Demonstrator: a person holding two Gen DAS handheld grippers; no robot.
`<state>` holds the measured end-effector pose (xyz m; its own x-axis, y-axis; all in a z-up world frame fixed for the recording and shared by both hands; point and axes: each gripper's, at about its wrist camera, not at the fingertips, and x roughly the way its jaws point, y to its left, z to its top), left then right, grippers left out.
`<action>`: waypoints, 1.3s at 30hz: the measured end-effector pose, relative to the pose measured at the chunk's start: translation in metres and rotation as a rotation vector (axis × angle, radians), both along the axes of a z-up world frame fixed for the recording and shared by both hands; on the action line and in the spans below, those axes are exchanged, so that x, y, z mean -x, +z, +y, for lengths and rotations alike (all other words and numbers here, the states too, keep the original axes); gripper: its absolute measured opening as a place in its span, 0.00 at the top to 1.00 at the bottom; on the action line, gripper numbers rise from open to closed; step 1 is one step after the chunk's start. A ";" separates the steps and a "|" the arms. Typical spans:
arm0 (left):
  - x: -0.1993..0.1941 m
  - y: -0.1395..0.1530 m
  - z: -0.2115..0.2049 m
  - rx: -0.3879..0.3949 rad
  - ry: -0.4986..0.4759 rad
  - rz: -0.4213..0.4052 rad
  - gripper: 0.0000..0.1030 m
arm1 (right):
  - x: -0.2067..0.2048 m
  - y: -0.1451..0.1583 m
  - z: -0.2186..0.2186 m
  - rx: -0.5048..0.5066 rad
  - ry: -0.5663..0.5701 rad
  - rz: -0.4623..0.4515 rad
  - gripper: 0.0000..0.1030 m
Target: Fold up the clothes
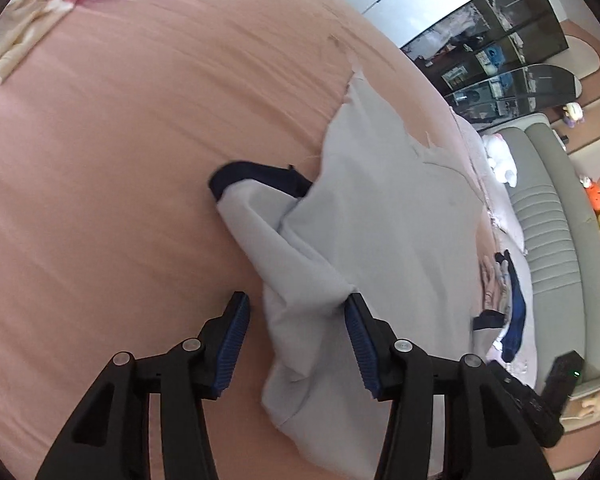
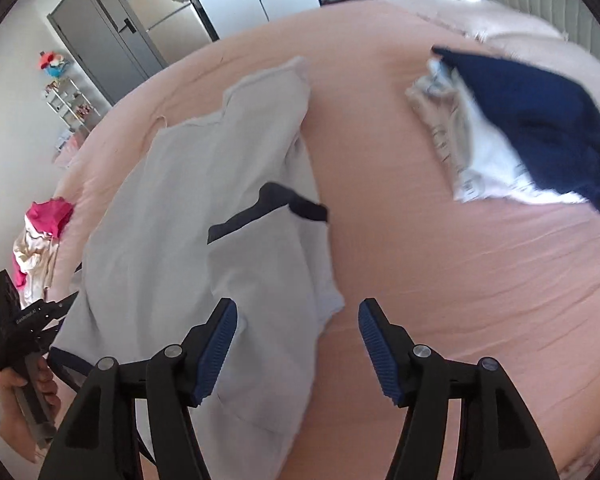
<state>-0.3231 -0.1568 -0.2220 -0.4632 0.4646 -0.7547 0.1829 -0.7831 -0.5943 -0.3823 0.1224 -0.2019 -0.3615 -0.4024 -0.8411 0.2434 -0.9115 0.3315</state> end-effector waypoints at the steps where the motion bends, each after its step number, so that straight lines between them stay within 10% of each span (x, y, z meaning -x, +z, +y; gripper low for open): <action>1: 0.001 0.001 0.005 0.000 -0.016 0.003 0.78 | 0.004 -0.010 -0.008 0.004 0.022 -0.023 0.57; 4: 0.000 0.016 0.016 0.100 -0.048 0.045 0.91 | 0.000 -0.012 -0.023 -0.051 0.072 0.017 0.95; 10: -0.049 0.061 0.002 0.141 -0.100 0.172 0.92 | -0.025 0.012 0.061 -0.206 -0.176 0.177 0.96; 14: -0.077 0.045 -0.009 0.140 -0.108 0.090 0.92 | -0.037 -0.011 0.127 -0.215 -0.314 0.048 0.96; 21: -0.085 0.009 -0.046 -0.070 0.153 -0.033 0.67 | -0.048 -0.011 0.133 0.012 -0.214 -0.047 0.88; 23: -0.072 0.000 -0.047 -0.138 0.159 -0.046 0.58 | -0.049 -0.018 0.123 0.171 -0.188 -0.113 0.64; 28: -0.037 -0.004 -0.041 -0.227 0.158 -0.009 0.58 | -0.045 -0.036 0.120 0.230 -0.296 -0.151 0.54; 31: -0.023 -0.015 -0.031 -0.490 0.110 -0.041 0.57 | -0.044 -0.031 0.121 0.301 -0.322 -0.190 0.49; 33: -0.026 -0.009 -0.027 -0.473 0.119 -0.023 0.56 | -0.046 -0.027 0.119 0.386 -0.289 -0.231 0.49; 36: -0.029 -0.002 -0.006 -0.192 0.055 -0.019 0.50 | -0.052 -0.023 0.119 0.343 -0.255 -0.226 0.45; 39: -0.029 0.006 0.022 -0.014 -0.013 -0.022 0.91 | -0.051 -0.027 0.098 0.182 -0.158 -0.152 0.47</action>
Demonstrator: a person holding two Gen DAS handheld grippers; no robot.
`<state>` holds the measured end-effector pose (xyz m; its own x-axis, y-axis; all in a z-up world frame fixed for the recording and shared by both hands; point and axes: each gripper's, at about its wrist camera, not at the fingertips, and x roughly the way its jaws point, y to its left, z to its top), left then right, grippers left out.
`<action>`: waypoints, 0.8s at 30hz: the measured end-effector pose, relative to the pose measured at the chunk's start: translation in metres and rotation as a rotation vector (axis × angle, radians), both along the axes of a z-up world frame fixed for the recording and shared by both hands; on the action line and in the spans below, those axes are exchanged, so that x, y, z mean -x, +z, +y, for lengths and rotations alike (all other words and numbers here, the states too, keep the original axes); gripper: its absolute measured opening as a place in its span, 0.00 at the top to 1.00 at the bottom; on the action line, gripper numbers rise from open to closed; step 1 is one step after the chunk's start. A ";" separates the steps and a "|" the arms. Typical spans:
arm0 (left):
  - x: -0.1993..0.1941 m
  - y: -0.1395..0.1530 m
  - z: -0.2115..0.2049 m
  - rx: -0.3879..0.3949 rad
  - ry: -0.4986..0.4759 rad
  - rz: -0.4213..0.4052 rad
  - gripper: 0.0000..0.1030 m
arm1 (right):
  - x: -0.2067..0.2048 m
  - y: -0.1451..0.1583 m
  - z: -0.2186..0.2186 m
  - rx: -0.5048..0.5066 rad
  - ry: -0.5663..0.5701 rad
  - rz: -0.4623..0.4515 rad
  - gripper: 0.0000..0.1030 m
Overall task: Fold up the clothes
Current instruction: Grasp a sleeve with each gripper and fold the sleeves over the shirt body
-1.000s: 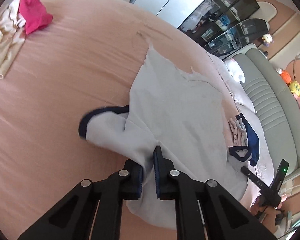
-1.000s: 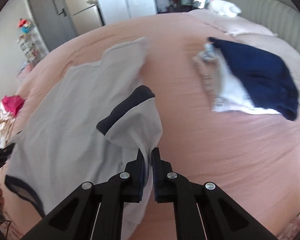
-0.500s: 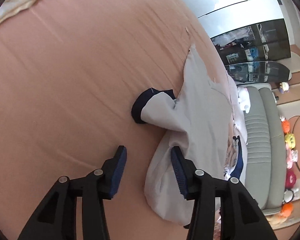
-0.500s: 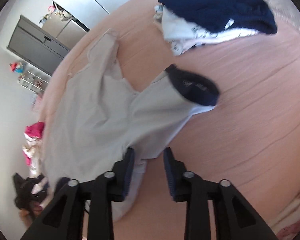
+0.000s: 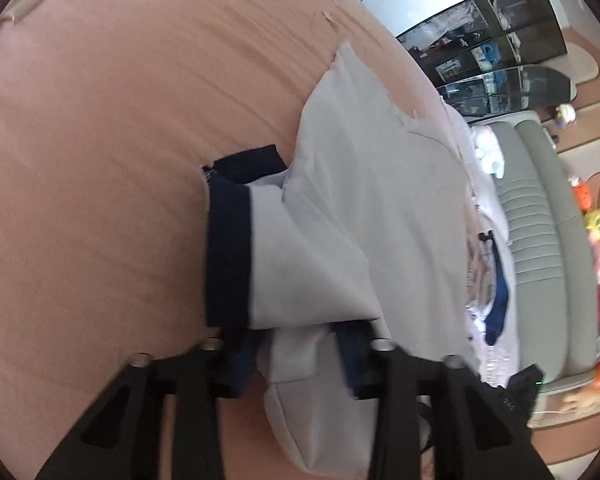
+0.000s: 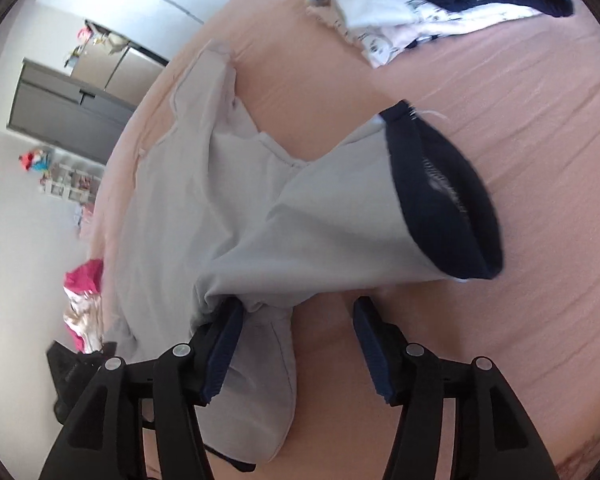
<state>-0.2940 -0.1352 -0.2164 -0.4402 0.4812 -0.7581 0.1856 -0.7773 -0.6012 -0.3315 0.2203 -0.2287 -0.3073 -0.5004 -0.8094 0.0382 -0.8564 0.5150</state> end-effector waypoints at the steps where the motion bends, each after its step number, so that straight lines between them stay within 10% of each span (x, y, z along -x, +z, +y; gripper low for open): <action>1: 0.000 0.007 0.009 0.023 -0.028 0.011 0.91 | 0.001 0.001 -0.007 -0.047 0.041 0.023 0.72; 2: -0.002 0.018 0.015 0.062 -0.044 0.046 0.91 | 0.003 0.010 -0.015 -0.060 0.101 0.039 0.95; 5: -0.010 0.058 0.010 0.075 -0.023 0.190 0.91 | -0.001 0.049 -0.021 0.005 0.152 0.150 0.95; 10: -0.045 0.099 -0.027 0.075 0.076 0.309 0.92 | -0.004 0.096 0.015 -0.167 -0.033 0.364 0.95; 14: -0.058 0.078 -0.048 0.144 0.090 0.178 0.92 | -0.013 0.075 0.042 -0.235 -0.095 0.230 0.95; 18: -0.062 0.031 -0.063 -0.143 0.095 -0.009 0.91 | -0.033 0.043 0.042 -0.224 -0.094 0.094 0.92; 20: -0.060 0.021 -0.044 -0.143 0.057 -0.052 0.86 | -0.040 0.032 0.043 -0.130 -0.110 0.039 0.89; 24: -0.061 0.012 -0.009 -0.137 0.000 -0.083 0.41 | -0.047 0.023 0.039 0.064 -0.104 -0.031 0.55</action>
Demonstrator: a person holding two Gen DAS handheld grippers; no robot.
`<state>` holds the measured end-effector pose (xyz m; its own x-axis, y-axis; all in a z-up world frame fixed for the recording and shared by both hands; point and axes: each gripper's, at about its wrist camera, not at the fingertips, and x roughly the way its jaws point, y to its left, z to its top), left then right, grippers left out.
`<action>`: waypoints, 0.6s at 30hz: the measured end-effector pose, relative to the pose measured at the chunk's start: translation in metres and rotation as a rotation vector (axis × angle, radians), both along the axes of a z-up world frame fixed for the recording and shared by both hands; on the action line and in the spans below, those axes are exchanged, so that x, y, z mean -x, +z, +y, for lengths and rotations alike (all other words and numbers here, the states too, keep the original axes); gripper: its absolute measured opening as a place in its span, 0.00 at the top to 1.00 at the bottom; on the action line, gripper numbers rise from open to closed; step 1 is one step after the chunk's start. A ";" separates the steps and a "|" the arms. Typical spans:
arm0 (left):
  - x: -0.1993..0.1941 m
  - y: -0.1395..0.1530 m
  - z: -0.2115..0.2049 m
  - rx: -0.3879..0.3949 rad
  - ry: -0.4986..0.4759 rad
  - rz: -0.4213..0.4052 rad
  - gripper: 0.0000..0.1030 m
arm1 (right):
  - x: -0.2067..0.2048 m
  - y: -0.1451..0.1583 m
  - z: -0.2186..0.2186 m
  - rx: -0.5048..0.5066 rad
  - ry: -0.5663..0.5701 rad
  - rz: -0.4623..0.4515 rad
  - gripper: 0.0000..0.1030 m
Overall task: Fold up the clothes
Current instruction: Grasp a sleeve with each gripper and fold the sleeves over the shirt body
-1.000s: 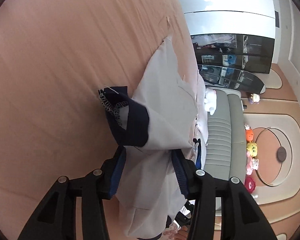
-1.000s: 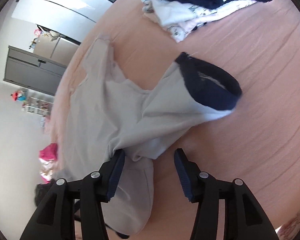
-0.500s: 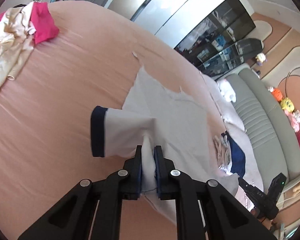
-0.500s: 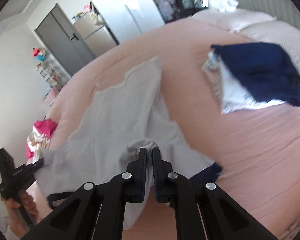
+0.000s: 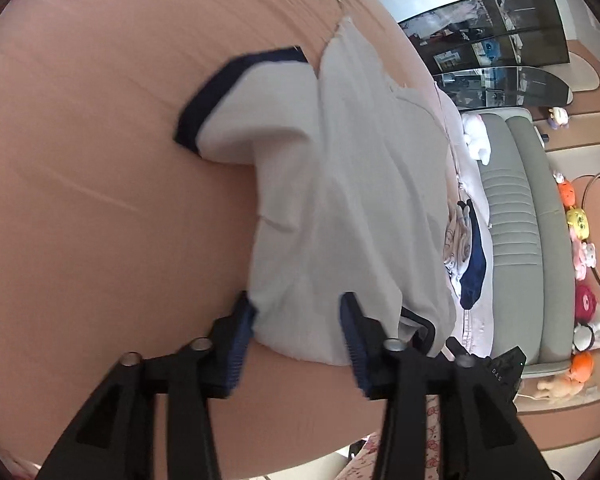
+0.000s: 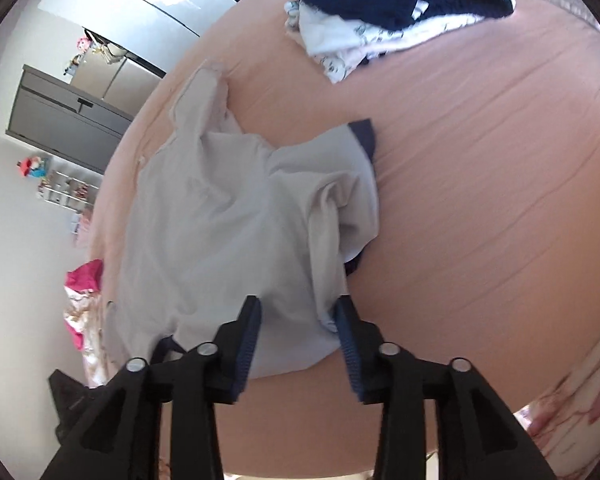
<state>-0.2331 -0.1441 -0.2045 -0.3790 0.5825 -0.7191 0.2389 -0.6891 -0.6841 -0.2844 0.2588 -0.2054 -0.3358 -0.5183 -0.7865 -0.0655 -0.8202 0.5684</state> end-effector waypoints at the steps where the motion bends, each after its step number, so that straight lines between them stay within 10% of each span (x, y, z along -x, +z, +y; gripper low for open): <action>1: -0.001 0.000 0.005 0.015 0.017 0.005 0.34 | -0.001 -0.001 -0.002 0.019 0.004 -0.006 0.53; 5: -0.008 0.003 0.023 0.078 0.077 0.000 0.30 | -0.003 -0.007 -0.006 -0.076 0.011 -0.034 0.51; 10: -0.032 -0.010 0.028 -0.097 0.073 -0.051 0.31 | -0.022 -0.005 0.006 -0.047 -0.010 -0.079 0.51; 15: -0.018 -0.015 0.049 -0.092 0.036 -0.014 0.33 | -0.025 -0.016 -0.010 -0.005 0.121 -0.066 0.49; 18: 0.002 -0.018 0.055 -0.151 0.020 -0.017 0.50 | -0.012 -0.017 -0.019 0.091 0.143 -0.025 0.49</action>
<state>-0.2348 -0.0894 -0.2223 -0.3801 0.6768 -0.6304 0.2644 -0.5736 -0.7753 -0.2727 0.2395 -0.2225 -0.2346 -0.6286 -0.7415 0.0327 -0.7674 0.6403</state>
